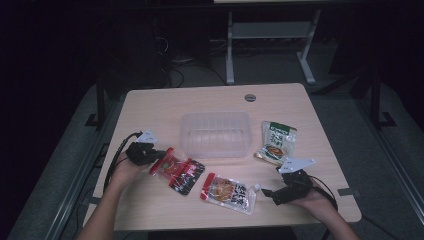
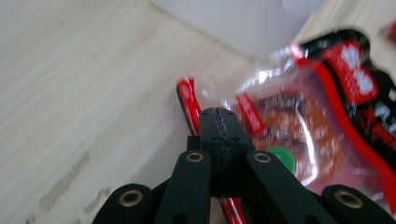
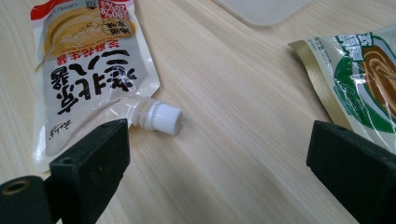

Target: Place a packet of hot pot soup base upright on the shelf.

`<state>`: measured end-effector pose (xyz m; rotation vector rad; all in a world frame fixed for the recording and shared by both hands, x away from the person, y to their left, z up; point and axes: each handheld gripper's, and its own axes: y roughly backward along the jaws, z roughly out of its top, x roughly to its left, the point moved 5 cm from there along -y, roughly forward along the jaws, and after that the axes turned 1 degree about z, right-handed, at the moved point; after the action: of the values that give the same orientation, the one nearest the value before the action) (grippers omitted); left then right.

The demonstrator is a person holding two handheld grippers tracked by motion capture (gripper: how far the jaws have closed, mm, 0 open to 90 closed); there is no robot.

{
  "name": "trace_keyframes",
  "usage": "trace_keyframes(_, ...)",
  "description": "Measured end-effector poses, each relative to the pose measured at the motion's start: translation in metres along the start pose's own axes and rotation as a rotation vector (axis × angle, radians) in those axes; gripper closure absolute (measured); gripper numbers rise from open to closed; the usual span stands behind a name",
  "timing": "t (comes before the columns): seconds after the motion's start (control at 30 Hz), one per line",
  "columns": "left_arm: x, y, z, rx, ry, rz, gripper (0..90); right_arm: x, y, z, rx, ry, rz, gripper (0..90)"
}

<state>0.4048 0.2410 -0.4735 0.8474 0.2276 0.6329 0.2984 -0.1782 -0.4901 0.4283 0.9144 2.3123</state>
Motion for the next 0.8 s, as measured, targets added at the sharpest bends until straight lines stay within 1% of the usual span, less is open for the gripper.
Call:
trace_keyframes(0.07, 0.001, -0.003, 0.007, -0.029, 0.009, 0.001, 89.9, 0.001, -0.001, 0.000, 0.002, -0.002, 0.004, 5.7)
trace_keyframes(0.1, 0.002, -0.005, 0.010, -0.043, 0.026, -0.006, 89.9, 0.001, -0.002, 0.000, 0.004, -0.005, 0.004, 5.7)
trace_keyframes(0.13, 0.002, -0.008, 0.012, -0.042, 0.036, -0.004, 89.9, 0.001, -0.002, 0.000, 0.007, -0.004, 0.003, 5.7)
trace_keyframes(0.17, 0.002, -0.011, 0.015, -0.034, 0.028, 0.006, 89.9, 0.001, -0.002, 0.000, 0.007, -0.005, 0.003, 5.7)
trace_keyframes(0.2, 0.002, -0.013, 0.017, -0.031, 0.027, 0.006, 89.8, 0.001, -0.002, 0.000, 0.004, -0.008, 0.003, 5.7)
trace_keyframes(0.23, 0.002, -0.016, 0.019, -0.037, 0.033, 0.006, 89.9, 0.001, -0.001, 0.000, 0.002, -0.004, 0.003, 5.7)
trace_keyframes(0.37, 0.002, -0.023, 0.025, -0.050, 0.057, -0.008, 89.8, 0.000, -0.001, -0.001, 0.007, -0.011, 0.000, 5.7)
trace_keyframes(0.43, 0.001, -0.027, 0.026, -0.041, 0.055, -0.010, 89.8, 0.000, -0.001, -0.001, 0.007, -0.010, -0.001, 5.7)
trace_keyframes(0.47, 0.000, -0.029, 0.027, -0.038, 0.046, -0.012, 89.9, 0.000, 0.000, -0.001, 0.009, -0.009, 0.000, 5.7)
trace_keyframes(0.6, -0.002, -0.034, 0.022, 0.010, 0.035, -0.024, 89.9, -0.001, 0.000, -0.002, 0.009, -0.008, -0.002, 5.7)
trace_keyframes(0.67, -0.004, -0.033, 0.021, 0.017, 0.044, -0.028, 89.9, -0.001, 0.000, -0.002, 0.008, -0.012, -0.001, 5.7)
trace_keyframes(0.73, -0.004, -0.031, 0.019, 0.027, 0.025, -0.031, 89.8, -0.001, 0.000, -0.002, 0.010, -0.009, -0.001, 5.8)
trace_keyframes(0.8, -0.007, -0.028, 0.016, 0.016, 0.044, -0.042, 89.9, -0.001, 0.000, -0.002, 0.008, -0.011, -0.001, 5.8)
